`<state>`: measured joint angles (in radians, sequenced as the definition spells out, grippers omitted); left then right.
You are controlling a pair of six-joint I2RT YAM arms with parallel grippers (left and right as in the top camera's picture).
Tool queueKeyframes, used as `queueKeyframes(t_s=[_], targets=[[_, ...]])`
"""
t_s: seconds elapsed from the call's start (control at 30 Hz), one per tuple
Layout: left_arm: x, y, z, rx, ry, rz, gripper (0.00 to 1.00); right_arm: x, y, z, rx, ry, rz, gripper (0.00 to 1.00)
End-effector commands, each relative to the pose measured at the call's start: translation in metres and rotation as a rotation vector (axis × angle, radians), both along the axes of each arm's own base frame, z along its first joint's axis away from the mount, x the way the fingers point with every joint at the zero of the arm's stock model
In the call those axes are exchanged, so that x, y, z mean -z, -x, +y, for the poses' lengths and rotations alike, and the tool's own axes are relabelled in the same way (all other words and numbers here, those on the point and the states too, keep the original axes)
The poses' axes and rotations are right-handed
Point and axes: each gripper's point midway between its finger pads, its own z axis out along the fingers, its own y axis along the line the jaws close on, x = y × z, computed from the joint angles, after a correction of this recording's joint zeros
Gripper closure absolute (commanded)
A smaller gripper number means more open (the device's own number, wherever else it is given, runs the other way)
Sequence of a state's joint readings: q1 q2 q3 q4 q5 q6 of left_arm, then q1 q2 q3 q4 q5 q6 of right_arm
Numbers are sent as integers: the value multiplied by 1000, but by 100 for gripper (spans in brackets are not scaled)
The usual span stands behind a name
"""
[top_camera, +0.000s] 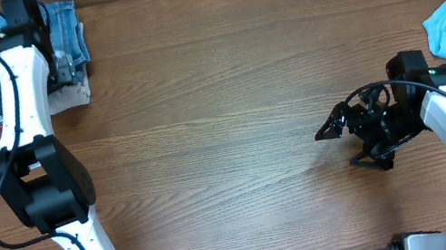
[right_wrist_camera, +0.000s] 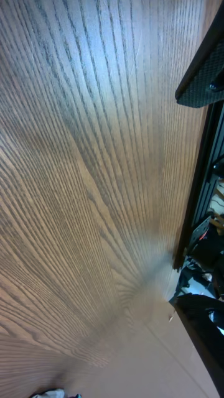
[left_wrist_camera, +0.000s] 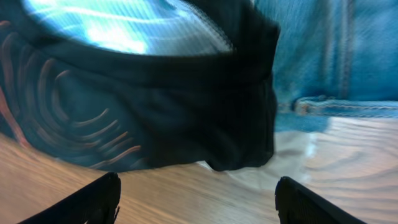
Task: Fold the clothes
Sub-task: 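Lower and release the jersey on top of the jeans stack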
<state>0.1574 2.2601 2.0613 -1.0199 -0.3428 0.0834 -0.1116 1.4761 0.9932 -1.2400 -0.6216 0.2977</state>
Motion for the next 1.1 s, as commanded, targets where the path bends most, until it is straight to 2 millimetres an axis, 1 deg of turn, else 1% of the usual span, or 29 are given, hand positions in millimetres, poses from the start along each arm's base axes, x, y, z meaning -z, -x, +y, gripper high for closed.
queueKeyframes(t_s=[0.0,0.1,0.17,0.2,0.27,0.33,0.43,0.53,0.63,0.7,0.73,0.77,0.83,0.87,0.9,0.97,1.07], targets=[[20,0,12,115,-109,70,17,-11,-7,0,-8,-3,-56,0],[16,-9,22,113,-180,40,17,-11,-6,0,-26,-4,-64,0],[12,-14,24,141,-208,31,18,-11,-5,-1,-31,0,-66,0],[10,-17,25,152,-216,24,20,-10,-5,-1,-31,4,-66,0],[10,-21,24,184,-222,22,27,-10,-6,-1,-32,4,-69,0],[11,-21,24,220,-233,42,27,-10,-6,-1,-32,4,-70,0],[12,-19,25,226,-233,51,27,-10,-6,-1,-38,4,-73,0],[20,-16,25,246,-215,68,27,-9,-6,-3,-51,13,-82,0],[30,-14,21,266,-188,75,29,-9,-6,-3,-51,16,-83,0],[37,-13,20,268,-184,76,37,-9,-6,-3,-51,16,-85,0],[41,-12,20,266,-183,75,43,-9,-7,-3,-50,16,-86,0],[44,-12,20,260,-182,70,52,-9,-7,-3,-50,16,-87,0],[44,-14,21,240,-183,53,71,-9,-7,-3,-50,16,-89,0],[43,-15,21,229,-181,42,78,-9,-7,-3,-50,16,-89,0],[41,-17,22,216,-180,24,83,-9,-7,-3,-50,16,-89,0],[39,-19,22,213,-181,15,90,-9,-7,-3,-50,16,-88,0],[36,-20,22,199,-181,4,92,-9,-7,-3,-50,16,-88,0]])
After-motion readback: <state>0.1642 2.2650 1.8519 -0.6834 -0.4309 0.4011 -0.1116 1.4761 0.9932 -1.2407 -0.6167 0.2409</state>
